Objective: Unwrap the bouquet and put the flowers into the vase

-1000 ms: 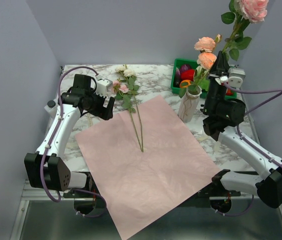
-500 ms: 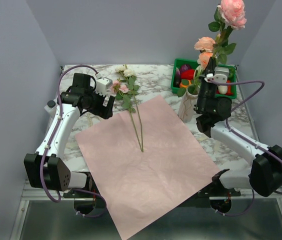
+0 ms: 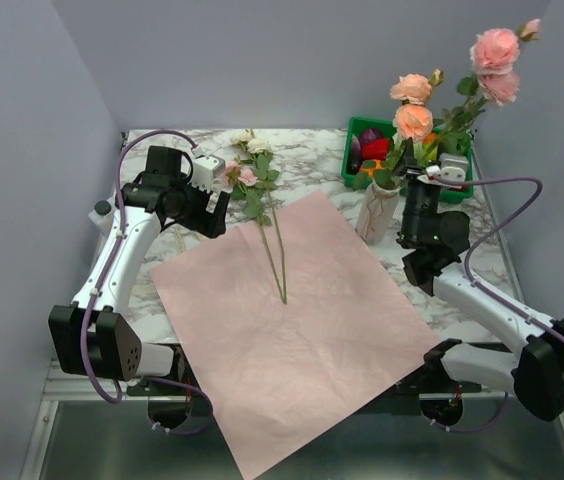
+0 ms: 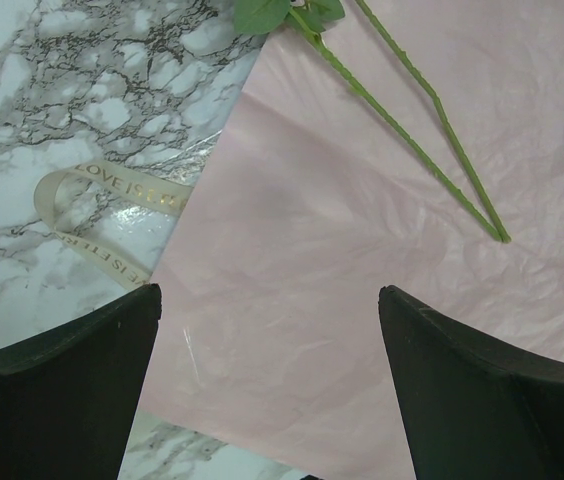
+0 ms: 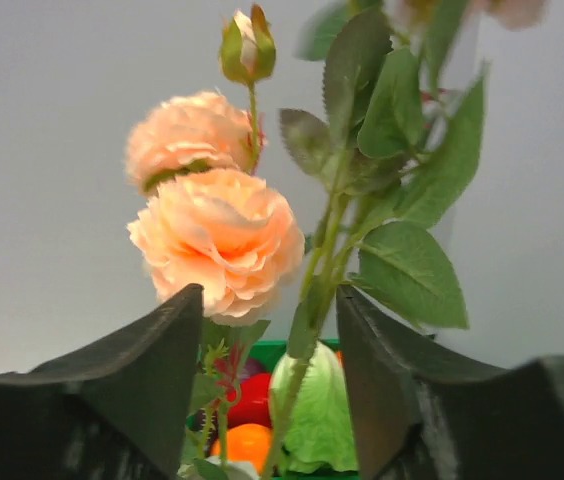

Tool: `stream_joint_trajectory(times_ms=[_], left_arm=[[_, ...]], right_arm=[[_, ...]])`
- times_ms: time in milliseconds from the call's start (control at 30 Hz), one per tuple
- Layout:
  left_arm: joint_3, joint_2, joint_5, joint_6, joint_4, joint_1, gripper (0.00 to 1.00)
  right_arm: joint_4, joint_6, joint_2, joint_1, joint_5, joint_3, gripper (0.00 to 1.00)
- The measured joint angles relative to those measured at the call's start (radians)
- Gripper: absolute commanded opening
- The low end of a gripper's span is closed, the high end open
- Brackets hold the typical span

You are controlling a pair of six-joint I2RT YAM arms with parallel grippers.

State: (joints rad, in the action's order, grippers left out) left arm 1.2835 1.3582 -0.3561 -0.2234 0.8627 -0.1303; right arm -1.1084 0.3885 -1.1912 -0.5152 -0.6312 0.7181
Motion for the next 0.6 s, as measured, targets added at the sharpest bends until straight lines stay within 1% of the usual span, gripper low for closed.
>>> stream_joint_trajectory(times_ms=[33, 67, 100, 233, 300, 467, 600], left_arm=[[0.000, 0.000, 0.000, 0.000, 0.000, 0.000, 0.99], [0.000, 0.000, -0.001, 0.000, 0.000, 0.000, 0.99], [0.000, 0.000, -0.001, 0.000, 0.000, 0.000, 0.99], [0.000, 0.000, -0.002, 0.002, 0.000, 0.000, 0.99], [0.000, 0.000, -0.003, 0.005, -0.001, 0.000, 0.99], [0.000, 0.000, -0.014, 0.012, -0.001, 0.000, 0.99], [0.000, 0.000, -0.019, 0.013, -0.001, 0.000, 0.99]], right_arm=[[0.029, -0.018, 0.029, 0.000, 0.008, 0.000, 0.70], [0.059, -0.034, 0.059, 0.000, 0.019, 0.000, 0.75], [0.082, -0.051, 0.089, 0.000, 0.029, 0.000, 0.75], [0.166, -0.093, 0.202, -0.019, 0.079, 0.003, 0.75], [0.209, -0.104, 0.231, -0.035, 0.112, 0.015, 0.73], [0.332, -0.122, 0.201, -0.049, 0.180, 0.084, 0.74], [0.436, -0.138, 0.163, -0.049, 0.212, 0.099, 0.75]])
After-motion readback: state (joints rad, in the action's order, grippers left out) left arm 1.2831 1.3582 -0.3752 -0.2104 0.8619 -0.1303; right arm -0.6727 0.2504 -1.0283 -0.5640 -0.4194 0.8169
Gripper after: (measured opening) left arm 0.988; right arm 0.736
